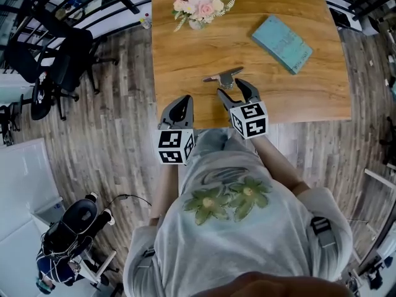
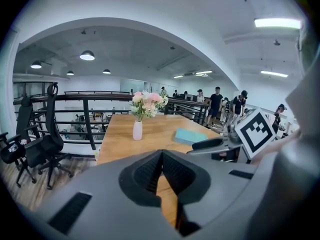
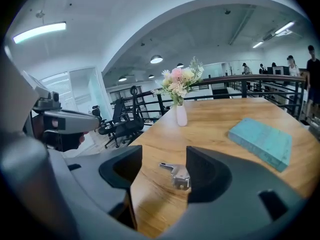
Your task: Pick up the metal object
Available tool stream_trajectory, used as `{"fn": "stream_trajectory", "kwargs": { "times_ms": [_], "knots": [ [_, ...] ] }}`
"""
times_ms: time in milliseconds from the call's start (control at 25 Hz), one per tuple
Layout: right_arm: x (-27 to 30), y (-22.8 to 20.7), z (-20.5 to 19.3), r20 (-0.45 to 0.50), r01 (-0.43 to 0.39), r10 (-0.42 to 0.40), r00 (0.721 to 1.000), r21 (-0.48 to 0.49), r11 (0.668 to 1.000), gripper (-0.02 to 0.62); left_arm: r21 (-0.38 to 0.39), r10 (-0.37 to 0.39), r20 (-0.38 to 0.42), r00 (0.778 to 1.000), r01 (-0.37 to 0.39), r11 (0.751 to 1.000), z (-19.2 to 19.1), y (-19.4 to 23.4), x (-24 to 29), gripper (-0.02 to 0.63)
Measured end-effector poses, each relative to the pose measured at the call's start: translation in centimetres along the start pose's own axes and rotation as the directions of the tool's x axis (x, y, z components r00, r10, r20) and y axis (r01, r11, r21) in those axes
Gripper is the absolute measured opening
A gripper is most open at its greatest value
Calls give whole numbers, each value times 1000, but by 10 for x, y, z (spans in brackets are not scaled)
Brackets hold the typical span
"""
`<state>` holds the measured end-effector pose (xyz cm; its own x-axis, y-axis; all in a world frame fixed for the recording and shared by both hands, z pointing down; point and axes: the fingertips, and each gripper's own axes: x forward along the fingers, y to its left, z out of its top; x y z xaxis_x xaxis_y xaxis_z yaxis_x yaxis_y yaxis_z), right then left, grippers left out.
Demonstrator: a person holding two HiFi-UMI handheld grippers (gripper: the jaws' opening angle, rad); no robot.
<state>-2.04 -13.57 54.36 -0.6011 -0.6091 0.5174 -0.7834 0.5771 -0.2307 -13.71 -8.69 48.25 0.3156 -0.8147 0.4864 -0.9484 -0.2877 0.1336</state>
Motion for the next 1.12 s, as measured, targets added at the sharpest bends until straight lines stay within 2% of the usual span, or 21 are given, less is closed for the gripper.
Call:
{"fn": "stream_trajectory", "kwargs": {
  "times_ms": [320,800,1120],
  "knots": [
    [24,-16,-18,-59,41,-39,997,35,999,270,-10,-21,-43,999,20,1000,-7,9,25,14],
    [50,-29,-41,-145,58,-46,988,80,995,278,-54,-46,-106,993,40,998,-28,11,45,15],
    [66,-42,-53,-186,118,-97,978,108,987,284,-64,-53,-140,989,45,997,-38,16,57,15]
  ]
}}
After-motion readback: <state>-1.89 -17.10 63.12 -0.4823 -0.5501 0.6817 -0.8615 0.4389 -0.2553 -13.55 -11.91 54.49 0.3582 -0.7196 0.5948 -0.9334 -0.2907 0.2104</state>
